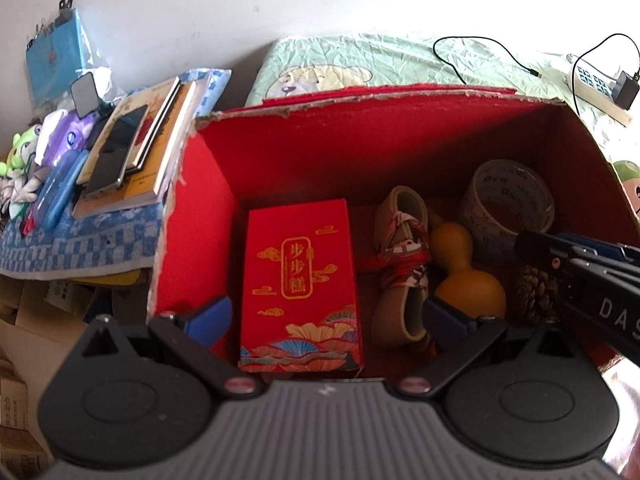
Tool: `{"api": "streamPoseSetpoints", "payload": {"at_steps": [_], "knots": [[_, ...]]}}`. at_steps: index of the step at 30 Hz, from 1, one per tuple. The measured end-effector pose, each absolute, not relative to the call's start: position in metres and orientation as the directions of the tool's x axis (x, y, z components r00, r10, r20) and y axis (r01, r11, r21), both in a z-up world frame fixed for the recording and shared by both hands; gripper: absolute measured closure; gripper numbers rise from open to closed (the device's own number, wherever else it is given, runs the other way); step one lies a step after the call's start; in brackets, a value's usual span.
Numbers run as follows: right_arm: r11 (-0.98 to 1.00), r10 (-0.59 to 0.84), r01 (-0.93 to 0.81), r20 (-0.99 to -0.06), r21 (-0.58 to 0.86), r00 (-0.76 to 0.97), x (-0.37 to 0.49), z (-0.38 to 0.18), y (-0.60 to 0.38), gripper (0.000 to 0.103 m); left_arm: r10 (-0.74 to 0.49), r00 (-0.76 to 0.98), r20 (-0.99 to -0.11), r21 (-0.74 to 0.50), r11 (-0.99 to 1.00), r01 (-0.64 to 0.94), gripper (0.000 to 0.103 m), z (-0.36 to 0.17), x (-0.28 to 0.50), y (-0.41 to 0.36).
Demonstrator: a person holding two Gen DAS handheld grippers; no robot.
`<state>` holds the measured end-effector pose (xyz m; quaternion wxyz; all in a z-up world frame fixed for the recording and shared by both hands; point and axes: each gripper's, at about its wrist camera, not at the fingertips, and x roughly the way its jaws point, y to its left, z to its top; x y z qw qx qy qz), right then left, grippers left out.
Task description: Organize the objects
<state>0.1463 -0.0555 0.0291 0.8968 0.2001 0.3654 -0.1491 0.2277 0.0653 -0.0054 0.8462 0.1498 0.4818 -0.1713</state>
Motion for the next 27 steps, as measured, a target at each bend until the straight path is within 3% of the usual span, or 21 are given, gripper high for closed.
{"api": "streamPoseSetpoints", "payload": {"at_steps": [19,27], "knots": [[0.876,-0.108,0.410,-0.723,0.256,0.682,0.1477,0.0256,-0.0532,0.070,-0.132,0.474,-0.870,0.098,0.898,0.430,0.002,-0.0122,0.2288,0.0657],[0.873,-0.104,0.411,-0.724,0.262,0.682,0.1485,0.0245,-0.0544,0.070,-0.140,0.492,-0.859,0.107,0.892,0.439,0.007,-0.0122,0.2275,0.0645]]}}
